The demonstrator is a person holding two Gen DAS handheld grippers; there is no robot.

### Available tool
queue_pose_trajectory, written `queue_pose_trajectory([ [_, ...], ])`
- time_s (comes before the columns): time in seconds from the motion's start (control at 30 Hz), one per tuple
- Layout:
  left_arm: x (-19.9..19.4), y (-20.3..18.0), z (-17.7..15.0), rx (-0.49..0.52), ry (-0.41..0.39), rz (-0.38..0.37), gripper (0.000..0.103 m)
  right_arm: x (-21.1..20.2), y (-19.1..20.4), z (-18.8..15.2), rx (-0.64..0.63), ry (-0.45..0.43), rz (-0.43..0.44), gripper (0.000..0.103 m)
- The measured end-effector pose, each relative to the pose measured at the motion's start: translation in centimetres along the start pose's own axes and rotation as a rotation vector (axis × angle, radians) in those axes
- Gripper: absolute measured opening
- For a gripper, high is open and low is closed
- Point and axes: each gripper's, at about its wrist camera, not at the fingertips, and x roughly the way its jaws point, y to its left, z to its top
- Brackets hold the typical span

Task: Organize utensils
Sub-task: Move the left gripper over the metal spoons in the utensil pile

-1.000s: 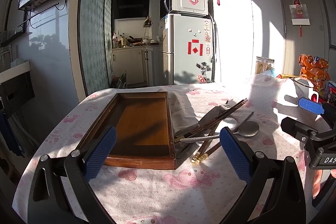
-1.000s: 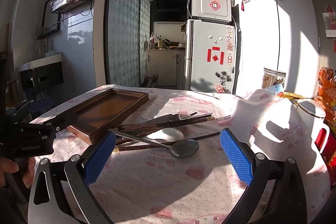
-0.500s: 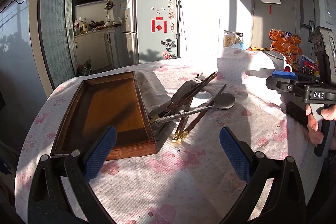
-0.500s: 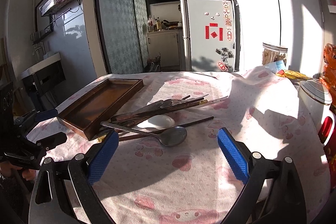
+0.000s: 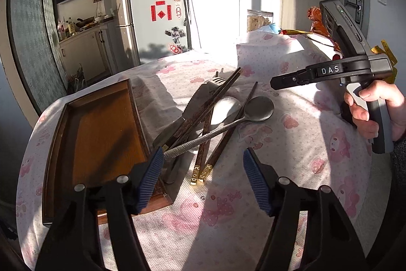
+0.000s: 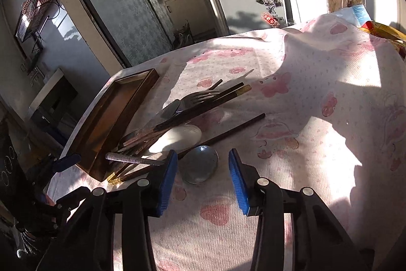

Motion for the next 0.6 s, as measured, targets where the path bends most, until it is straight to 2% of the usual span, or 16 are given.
queue_pose_trajectory([
  [0.03,0.1,0.2,0.1,-0.008,0.01,-0.011,0.059,0.0,0.1,0.2,-0.006,0.005,-0.002,0.043],
  [0.13,-0.3,0.6,0.6,-0.011,0.011,-0.031,0.057,0.4,-0.1,0.5,-0.018,0.031,-0.015,0.041],
  [0.2,-0.6,0.6,0.9,0.002,0.006,-0.038,0.053,1.1,-0.3,0.4,-0.012,0.062,-0.021,0.033],
  [0.23,-0.6,0.6,1.1,0.008,0.003,-0.035,0.041,1.6,-0.6,0.3,-0.01,0.078,-0.026,0.031],
  [0.27,-0.4,0.6,1.3,0.012,0.007,-0.039,0.036,2.0,-0.8,0.2,0.0,0.093,-0.023,0.025],
  [0.33,0.2,0.4,1.5,0.017,0.02,-0.056,0.025,2.6,-1.4,-0.1,0.036,0.108,-0.012,0.023],
  [0.53,1.8,-0.7,1.2,0.049,0.051,-0.074,0.024,2.6,-1.5,-0.6,0.043,0.095,-0.024,0.023],
  [0.6,2.0,-0.8,1.1,0.055,0.054,-0.076,0.024,2.8,-1.1,-0.5,0.03,0.094,-0.024,0.02],
])
